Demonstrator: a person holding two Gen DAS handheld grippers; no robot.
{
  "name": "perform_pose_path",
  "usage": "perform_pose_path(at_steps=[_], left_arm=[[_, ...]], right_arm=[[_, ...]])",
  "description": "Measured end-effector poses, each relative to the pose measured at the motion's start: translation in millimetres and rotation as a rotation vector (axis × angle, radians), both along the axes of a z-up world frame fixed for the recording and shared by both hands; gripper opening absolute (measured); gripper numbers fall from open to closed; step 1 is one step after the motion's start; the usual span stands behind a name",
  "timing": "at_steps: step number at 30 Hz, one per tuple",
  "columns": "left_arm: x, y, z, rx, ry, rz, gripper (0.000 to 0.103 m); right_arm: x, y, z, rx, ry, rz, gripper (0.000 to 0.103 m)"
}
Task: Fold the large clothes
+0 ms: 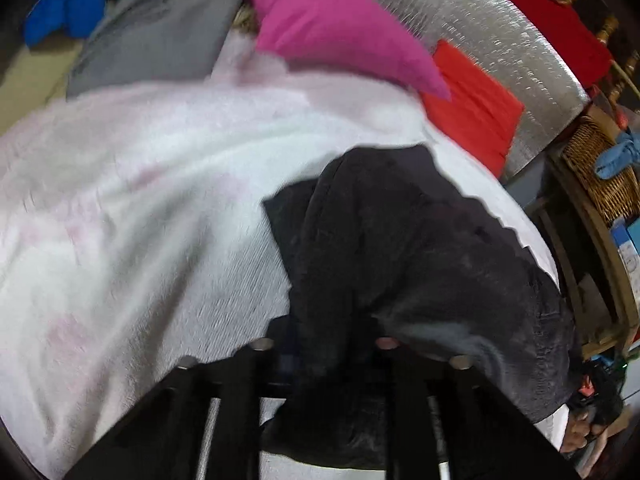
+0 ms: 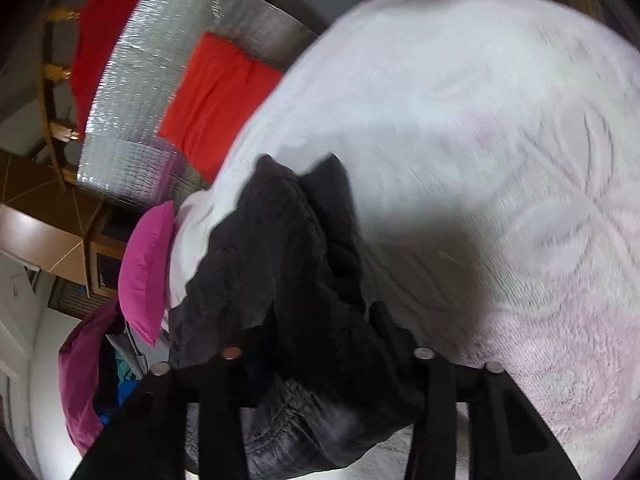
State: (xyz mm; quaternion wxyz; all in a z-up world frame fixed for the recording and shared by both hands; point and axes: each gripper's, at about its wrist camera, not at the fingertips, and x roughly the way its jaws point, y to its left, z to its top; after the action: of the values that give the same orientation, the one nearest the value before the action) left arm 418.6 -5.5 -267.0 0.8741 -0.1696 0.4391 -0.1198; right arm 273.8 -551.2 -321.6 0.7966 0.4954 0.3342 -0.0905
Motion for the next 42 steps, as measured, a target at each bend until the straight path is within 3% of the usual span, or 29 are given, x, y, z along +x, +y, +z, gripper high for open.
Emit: perform_pose_path(at_steps=[2, 4, 7, 9, 13, 14, 16, 19, 21, 26, 30, 32, 35, 42], left_arm=[[-5.3, 1.6, 10.1, -0.007, -0.043, 0.003, 0.014], [-7.0, 2.2, 7.1, 0.028, -0.016, 0.019, 0.014], [0.0, -6.0, -18.7, 0.117, 0.090, 0.008, 0.015], [-3.9, -12.2, -14.5, 0.168, 0.054, 0.005, 0.015], [-14.0, -18.1, -6.6, 0.247, 0.025, 0.025, 0.024], [-15.0, -18.3, -5.8, 0.244, 0.025, 0.030, 0.026], [-16.6, -16.9, -2.8, 0.257, 0.025, 0.053, 0.033], [-28.1, -15.3, 6.4, 0.309, -0.017, 0.076, 0.035], [-35.2, -19.4, 17.9, 0.370, -0.098, 0.093, 0.038], [-55.2, -31.6, 39.4, 0.458, -0.272, 0.108, 0.046], [-66.1, -42.3, 47.4, 0.479, -0.337, 0.085, 0.047], [-69.8, -45.7, 49.5, 0.471, -0.348, 0.069, 0.047], [-72.3, -52.6, 49.8, 0.471, -0.359, 0.057, 0.047], [-75.5, -68.1, 48.3, 0.457, -0.349, 0.020, 0.047]], right_arm=[[-3.2, 4.3, 14.8, -0.049, -0.054, 0.003, 0.041], [-4.9, 10.9, 27.2, -0.124, -0.085, 0.005, 0.041], [5.1, 11.8, 14.0, -0.163, 0.010, 0.011, 0.041], [9.6, 7.3, -4.1, -0.122, 0.069, 0.018, 0.041], [2.6, 1.7, -4.7, -0.058, 0.067, -0.008, 0.052], [1.6, 3.0, -3.0, -0.054, 0.073, -0.014, 0.064], [-0.9, 6.1, -1.0, -0.057, 0.094, -0.023, 0.072], [-8.8, 7.7, 8.8, -0.110, 0.109, -0.039, 0.072], [-15.2, 8.1, 20.1, -0.155, 0.092, -0.072, 0.073], [-41.8, 10.8, 49.2, -0.221, -0.032, -0.169, 0.073], [-46.7, 27.2, 69.6, -0.289, -0.138, -0.131, 0.071], [-40.2, 41.7, 76.6, -0.330, -0.166, -0.082, 0.058], [-28.4, 57.7, 75.7, -0.351, -0.148, 0.000, 0.057], [-0.5, 57.7, 37.8, -0.312, 0.025, 0.056, 0.056]])
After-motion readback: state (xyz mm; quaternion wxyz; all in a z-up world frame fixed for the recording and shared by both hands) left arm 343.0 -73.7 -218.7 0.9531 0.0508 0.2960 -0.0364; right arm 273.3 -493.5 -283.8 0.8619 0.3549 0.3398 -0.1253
